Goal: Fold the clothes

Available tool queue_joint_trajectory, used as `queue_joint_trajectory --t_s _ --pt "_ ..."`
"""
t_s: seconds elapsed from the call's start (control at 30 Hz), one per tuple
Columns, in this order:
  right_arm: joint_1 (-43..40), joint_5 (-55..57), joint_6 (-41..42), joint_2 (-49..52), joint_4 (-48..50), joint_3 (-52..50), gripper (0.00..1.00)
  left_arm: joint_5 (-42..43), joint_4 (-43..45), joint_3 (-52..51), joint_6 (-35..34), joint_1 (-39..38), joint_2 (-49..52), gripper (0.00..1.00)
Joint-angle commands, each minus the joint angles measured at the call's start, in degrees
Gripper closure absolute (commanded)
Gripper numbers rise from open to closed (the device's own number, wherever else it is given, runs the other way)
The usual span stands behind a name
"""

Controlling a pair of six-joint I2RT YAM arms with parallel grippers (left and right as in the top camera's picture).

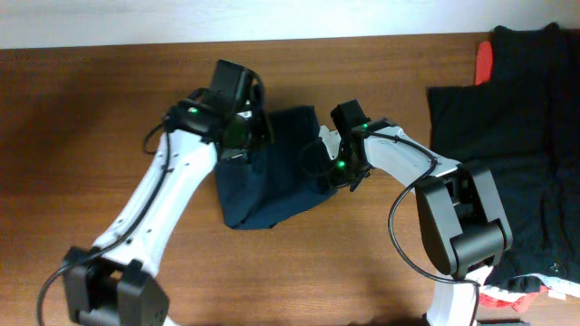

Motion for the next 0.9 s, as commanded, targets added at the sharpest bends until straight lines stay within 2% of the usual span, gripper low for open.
queue_joint_trajectory --t_s 0.0,0.17,0.27,0.33,0.5,0.57,0.63,0.73,0.87 --pt "0.37 0.55 0.44 1.09 -0.81 -0.68 0.88 3.74 4.7 1.2 -0.87 -2.43 4.48 1.0" --pt "0.37 0.55 0.44 1.09 -1.46 -0.68 0.88 5.81 8.15 1.2 -0.87 -3.74 6.64 0.99" --pt "0.22 0.55 0.44 1.07 -2.01 -0.68 0.87 5.95 9.05 1.2 -0.87 -3.74 6.64 0.9" --pt "0.04 0.72 0.42 0.9 -3.52 0.17 0.83 8.07 10.14 1.2 -0.83 -3.72 6.64 0.66" --pt "-4.09 7.74 0.48 -0.57 -14.01 8.24 0.71 12.17 13.07 2.97 3.26 -0.28 6.54 0.64" --pt "-7.39 11.04 1.92 -2.16 -19.1 13.86 0.69 11.26 15.5 3.8 3.34 2.91 6.54 0.64" --pt "-9.42 9.86 1.9 -3.13 -22.73 18.51 0.69 6.25 18.71 3.78 3.34 5.64 6.69 0.65" --pt "-10.56 -2.43 -1.66 -3.91 -28.68 27.08 0.66 -4.17 23.41 3.78 4.94 8.76 8.83 0.65" --pt "-8.11 -16.33 -3.28 -3.54 -28.26 27.78 0.66 -5.01 27.76 3.78 8.96 9.46 14.45 0.66"
